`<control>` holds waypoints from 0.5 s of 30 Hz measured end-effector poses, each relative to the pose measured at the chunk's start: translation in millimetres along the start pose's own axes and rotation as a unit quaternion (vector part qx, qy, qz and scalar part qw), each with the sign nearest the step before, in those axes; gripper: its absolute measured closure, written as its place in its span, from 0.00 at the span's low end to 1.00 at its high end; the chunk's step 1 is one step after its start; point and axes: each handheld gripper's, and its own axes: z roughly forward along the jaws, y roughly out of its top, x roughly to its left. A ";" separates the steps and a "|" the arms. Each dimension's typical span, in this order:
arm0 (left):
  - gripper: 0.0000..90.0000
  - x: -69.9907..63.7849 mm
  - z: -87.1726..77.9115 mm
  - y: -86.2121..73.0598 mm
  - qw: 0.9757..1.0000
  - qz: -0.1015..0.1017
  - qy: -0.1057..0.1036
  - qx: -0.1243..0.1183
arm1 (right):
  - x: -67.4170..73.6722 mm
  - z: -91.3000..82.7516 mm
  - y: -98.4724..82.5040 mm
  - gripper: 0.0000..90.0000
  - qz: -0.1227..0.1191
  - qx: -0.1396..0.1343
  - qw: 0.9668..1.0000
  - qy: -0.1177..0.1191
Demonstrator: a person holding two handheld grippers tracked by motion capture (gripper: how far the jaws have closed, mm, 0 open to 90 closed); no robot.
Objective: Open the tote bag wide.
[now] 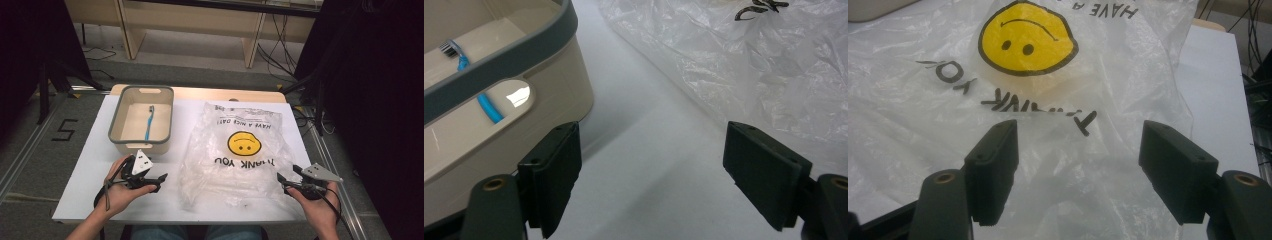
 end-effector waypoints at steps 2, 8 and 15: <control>0.26 -1.2 0.4 0.4 1.000 0.000 -0.001 -0.001 | -0.7 0.1 -0.1 0.37 0.001 0.000 1.000 0.000; 0.26 -3.7 1.3 0.8 1.000 0.000 -0.003 0.002 | -2.6 0.6 -0.4 0.36 0.003 0.001 1.000 -0.004; 0.27 -12.2 0.7 8.5 1.000 -0.011 -0.020 -0.005 | -7.1 1.2 -0.2 0.37 0.011 0.026 0.999 -0.016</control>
